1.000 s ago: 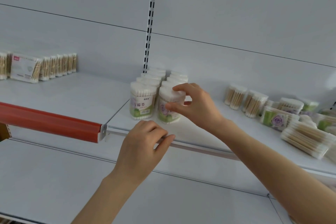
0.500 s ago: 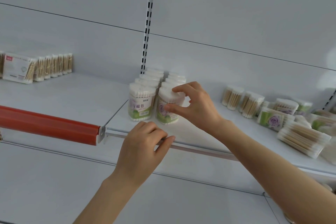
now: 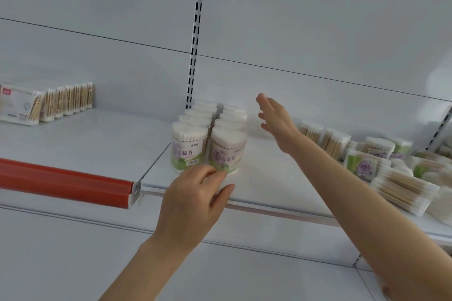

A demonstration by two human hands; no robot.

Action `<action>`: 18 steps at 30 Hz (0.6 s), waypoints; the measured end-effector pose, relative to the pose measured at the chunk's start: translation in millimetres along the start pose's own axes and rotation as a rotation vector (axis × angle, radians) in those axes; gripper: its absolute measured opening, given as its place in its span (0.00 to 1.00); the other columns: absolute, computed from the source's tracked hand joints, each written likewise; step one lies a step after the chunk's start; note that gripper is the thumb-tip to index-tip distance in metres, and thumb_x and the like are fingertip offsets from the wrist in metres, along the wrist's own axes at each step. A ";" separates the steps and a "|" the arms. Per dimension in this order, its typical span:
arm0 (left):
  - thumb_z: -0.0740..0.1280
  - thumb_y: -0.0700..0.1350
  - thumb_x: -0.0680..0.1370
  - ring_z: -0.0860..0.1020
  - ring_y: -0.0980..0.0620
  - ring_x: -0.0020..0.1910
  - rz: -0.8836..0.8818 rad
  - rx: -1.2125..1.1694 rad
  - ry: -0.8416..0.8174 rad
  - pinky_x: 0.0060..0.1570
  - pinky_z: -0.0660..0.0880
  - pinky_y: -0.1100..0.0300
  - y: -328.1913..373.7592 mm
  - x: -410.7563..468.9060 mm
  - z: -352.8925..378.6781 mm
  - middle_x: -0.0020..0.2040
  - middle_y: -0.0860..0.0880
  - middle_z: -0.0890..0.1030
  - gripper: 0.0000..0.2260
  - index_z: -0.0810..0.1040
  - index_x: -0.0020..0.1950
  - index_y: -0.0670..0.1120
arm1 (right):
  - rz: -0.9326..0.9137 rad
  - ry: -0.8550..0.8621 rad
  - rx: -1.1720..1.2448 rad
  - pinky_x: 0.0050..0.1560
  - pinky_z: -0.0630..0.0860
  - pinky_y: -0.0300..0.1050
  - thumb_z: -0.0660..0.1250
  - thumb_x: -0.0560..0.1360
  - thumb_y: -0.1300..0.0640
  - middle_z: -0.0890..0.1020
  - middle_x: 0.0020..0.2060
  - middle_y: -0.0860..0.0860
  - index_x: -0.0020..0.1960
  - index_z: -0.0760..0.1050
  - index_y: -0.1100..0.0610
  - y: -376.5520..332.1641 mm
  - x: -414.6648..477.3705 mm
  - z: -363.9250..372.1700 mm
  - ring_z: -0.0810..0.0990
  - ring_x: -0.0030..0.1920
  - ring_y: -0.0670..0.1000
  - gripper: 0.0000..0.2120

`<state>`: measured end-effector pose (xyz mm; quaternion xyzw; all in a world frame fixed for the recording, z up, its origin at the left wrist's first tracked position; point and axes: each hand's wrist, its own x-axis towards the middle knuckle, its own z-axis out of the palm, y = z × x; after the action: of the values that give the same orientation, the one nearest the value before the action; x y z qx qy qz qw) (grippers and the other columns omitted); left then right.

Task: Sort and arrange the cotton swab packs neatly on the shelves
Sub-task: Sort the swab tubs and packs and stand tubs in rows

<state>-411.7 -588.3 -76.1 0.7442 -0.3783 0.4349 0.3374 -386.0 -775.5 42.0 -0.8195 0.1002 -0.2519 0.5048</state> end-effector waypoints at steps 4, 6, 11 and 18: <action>0.61 0.52 0.76 0.80 0.47 0.42 0.049 0.050 -0.069 0.36 0.78 0.58 1.4 -0.6 4.4 0.47 0.45 0.81 0.17 0.82 0.52 0.41 | 0.275 -0.011 0.188 0.68 0.62 0.50 0.50 0.79 0.40 0.60 0.73 0.53 0.74 0.58 0.55 5.6 35.7 9.3 0.61 0.71 0.57 0.28; 0.60 0.53 0.76 0.80 0.46 0.43 0.035 0.062 -0.109 0.36 0.78 0.57 2.4 -1.1 6.2 0.47 0.44 0.80 0.19 0.82 0.53 0.42 | 0.322 -0.016 0.236 0.69 0.60 0.50 0.49 0.79 0.40 0.58 0.74 0.53 0.74 0.57 0.55 6.3 44.9 18.5 0.59 0.73 0.56 0.29; 0.59 0.54 0.77 0.79 0.46 0.43 0.017 0.082 -0.151 0.38 0.78 0.56 3.4 0.3 6.3 0.47 0.44 0.80 0.20 0.82 0.54 0.41 | 0.345 -0.084 0.313 0.44 0.74 0.39 0.48 0.80 0.42 0.75 0.46 0.51 0.70 0.63 0.61 0.7 49.7 36.8 0.75 0.41 0.48 0.27; 0.59 0.54 0.77 0.79 0.46 0.43 -0.007 0.091 -0.170 0.37 0.78 0.56 4.1 1.8 6.2 0.47 0.45 0.80 0.20 0.82 0.53 0.41 | 0.345 -0.125 0.339 0.38 0.72 0.40 0.48 0.81 0.43 0.73 0.38 0.50 0.68 0.64 0.63 1.7 52.8 43.0 0.73 0.36 0.47 0.27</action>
<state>-412.2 -595.9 -76.3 0.7943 -0.3827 0.3858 0.2716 -318.7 -765.0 41.4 -0.7080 0.1638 -0.1241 0.6757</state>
